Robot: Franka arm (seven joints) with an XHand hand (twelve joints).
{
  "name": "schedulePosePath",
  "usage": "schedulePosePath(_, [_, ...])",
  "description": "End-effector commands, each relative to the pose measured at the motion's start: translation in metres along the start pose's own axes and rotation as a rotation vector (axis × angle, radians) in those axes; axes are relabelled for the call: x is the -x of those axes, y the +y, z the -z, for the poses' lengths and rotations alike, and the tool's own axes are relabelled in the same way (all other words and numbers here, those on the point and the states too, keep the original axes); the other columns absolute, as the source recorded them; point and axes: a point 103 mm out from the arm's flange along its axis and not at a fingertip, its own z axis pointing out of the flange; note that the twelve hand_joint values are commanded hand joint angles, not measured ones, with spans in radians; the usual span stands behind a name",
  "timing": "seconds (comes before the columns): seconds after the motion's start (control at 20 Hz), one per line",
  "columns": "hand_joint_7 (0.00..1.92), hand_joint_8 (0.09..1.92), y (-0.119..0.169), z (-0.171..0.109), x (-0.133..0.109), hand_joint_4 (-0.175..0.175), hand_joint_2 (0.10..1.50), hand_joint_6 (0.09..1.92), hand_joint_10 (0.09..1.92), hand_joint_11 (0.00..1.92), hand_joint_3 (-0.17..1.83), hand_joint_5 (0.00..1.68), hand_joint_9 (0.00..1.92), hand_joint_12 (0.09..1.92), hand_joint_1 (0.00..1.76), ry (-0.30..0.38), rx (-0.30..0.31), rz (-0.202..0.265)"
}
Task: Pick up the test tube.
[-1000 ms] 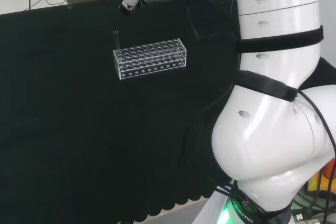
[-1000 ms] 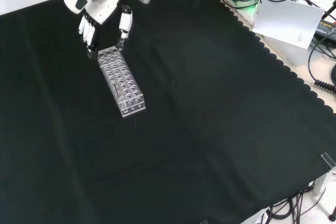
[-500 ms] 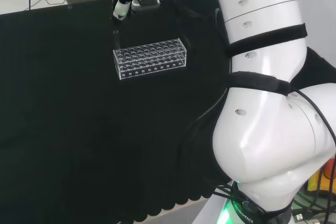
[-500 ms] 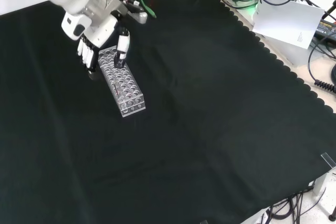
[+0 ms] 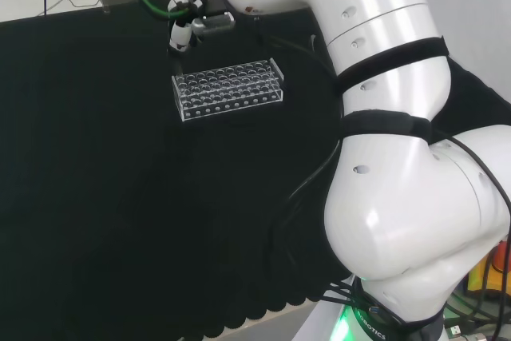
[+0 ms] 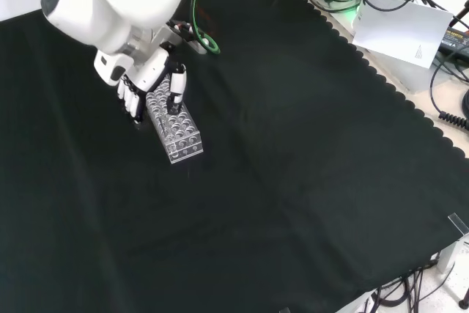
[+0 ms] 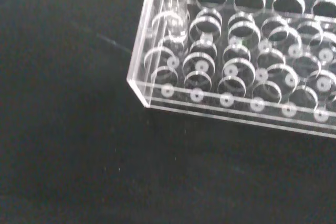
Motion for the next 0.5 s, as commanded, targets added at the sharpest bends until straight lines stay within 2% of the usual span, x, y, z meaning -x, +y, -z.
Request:
schedulePosePath(0.05, [0.53, 0.97, 0.0016, -0.0175, -0.002, -0.152, 1.12, 0.55, 0.87, 0.38, -0.17, 0.33, 0.56, 1.45, 0.89, 0.013, -0.039, -0.019])
schedulePosePath(0.5, [0.64, 0.96, 0.0061, -0.0258, -0.0045, -0.162, 1.12, 0.61, 0.86, 0.41, -0.17, 0.34, 0.6, 1.43, 0.92, 0.059, -0.025, -0.008])
